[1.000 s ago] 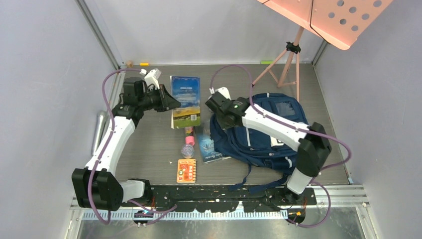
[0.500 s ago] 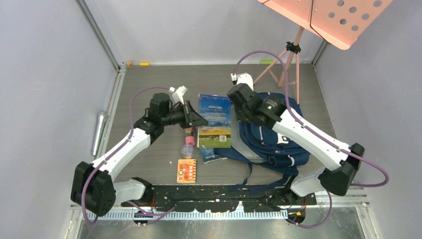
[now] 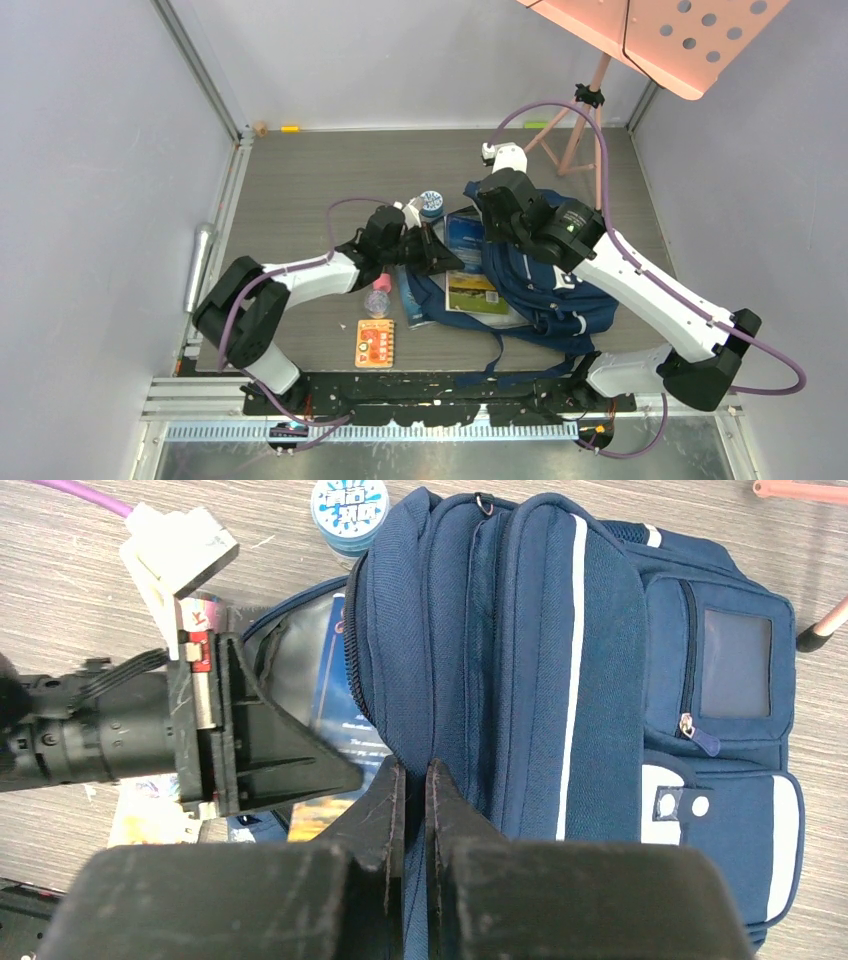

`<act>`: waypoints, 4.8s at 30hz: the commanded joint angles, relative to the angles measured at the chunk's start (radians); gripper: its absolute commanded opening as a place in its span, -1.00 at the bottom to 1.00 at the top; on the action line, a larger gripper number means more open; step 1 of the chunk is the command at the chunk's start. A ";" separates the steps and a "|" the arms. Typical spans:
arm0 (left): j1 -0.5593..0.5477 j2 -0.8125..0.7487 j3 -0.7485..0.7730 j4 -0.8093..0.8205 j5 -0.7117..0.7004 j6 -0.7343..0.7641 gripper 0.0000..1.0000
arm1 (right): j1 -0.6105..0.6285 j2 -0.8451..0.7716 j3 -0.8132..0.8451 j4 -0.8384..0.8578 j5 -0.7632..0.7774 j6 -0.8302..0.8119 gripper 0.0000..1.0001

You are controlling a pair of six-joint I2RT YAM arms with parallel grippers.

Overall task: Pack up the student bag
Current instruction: Place the book in the student bag, then pick up the book from the center of the board.

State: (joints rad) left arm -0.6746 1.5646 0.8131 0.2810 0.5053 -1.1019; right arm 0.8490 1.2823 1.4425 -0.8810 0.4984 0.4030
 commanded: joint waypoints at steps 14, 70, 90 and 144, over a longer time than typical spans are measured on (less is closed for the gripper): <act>-0.068 0.181 0.113 0.568 -0.201 -0.281 -1.00 | 0.004 -0.057 -0.035 0.213 0.013 0.023 -0.99; -0.300 0.432 0.401 0.220 -0.340 0.131 -0.83 | 0.005 -0.103 -0.155 0.237 0.094 0.019 -0.99; -0.304 0.078 0.220 0.009 -0.487 0.463 0.33 | 0.001 -0.121 -0.206 0.134 0.348 0.084 -0.99; -0.039 -0.059 -0.084 -0.347 -0.596 0.250 0.46 | -0.004 0.595 0.228 0.296 -0.307 -0.036 0.23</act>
State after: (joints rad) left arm -0.7177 1.5089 0.7380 -0.1074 -0.0914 -0.8398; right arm 0.8688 1.7977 1.5894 -0.6491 0.3176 0.3679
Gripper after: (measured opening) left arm 0.736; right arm 0.630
